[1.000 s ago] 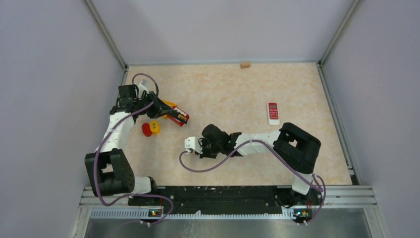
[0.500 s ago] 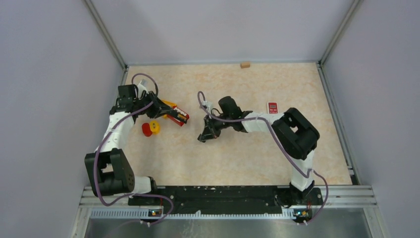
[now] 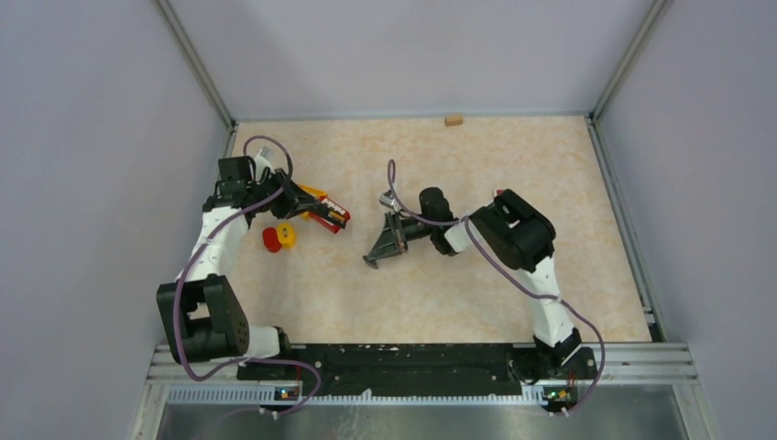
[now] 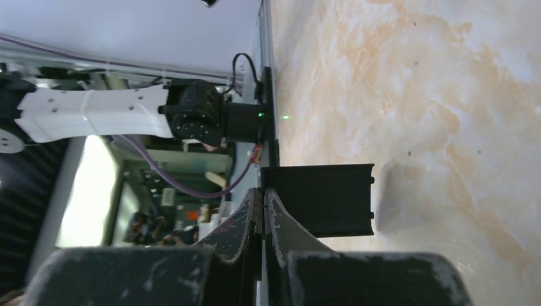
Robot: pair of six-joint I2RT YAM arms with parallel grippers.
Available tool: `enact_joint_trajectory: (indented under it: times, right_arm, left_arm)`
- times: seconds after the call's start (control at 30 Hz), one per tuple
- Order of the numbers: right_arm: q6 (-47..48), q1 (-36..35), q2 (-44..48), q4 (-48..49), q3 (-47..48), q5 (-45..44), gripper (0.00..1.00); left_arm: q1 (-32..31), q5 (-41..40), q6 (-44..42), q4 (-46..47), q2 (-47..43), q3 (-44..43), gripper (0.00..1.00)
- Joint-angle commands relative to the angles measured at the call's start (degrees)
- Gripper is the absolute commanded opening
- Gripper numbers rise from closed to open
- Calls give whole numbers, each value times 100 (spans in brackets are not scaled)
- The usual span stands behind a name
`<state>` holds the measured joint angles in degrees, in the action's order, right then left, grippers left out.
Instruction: Load the batteries into the remote control
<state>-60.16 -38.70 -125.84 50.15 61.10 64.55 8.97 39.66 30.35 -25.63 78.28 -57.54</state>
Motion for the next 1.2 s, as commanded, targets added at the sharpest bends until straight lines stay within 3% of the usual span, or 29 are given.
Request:
enact_joint_trajectory:
  times: [0.0, 0.1, 0.2, 0.47, 0.63, 0.73, 0.9, 1.03, 1.17]
  right_arm:
    - [-2020, 80, -598, 2523, -9, 423, 0]
    - [-2308, 127, -874, 2799, 40, 407, 0]
    - [-2086, 181, -948, 2409, 70, 388, 0]
    - [78, 388, -750, -320, 226, -17, 1]
    - [1320, 555, -522, -1832, 414, -548, 14]
    - [1473, 668, -273, -2065, 315, -867, 19]
    - [1905, 742, 604, -2268, -185, -1777, 29]
    - [3067, 543, 1168, -3401, -52, -2613, 30]
    - [4179, -109, 1284, -4321, 478, -3522, 32]
  left_arm:
    - [34, 46, 50, 199, -139, -12, 0]
    - [34, 42, 50, 190, -155, -4, 0]
    - [34, 24, 50, 181, -164, -4, 0]
    - [36, 20, 51, 163, -189, -2, 0]
    - [34, 12, 41, 146, -202, 6, 0]
    - [34, 0, 34, 146, -213, 6, 0]
    - [34, -82, 13, 136, -262, 6, 0]
    - [39, -302, 27, 146, -312, -7, 0]
    - [43, -659, 74, 172, -424, -4, 0]
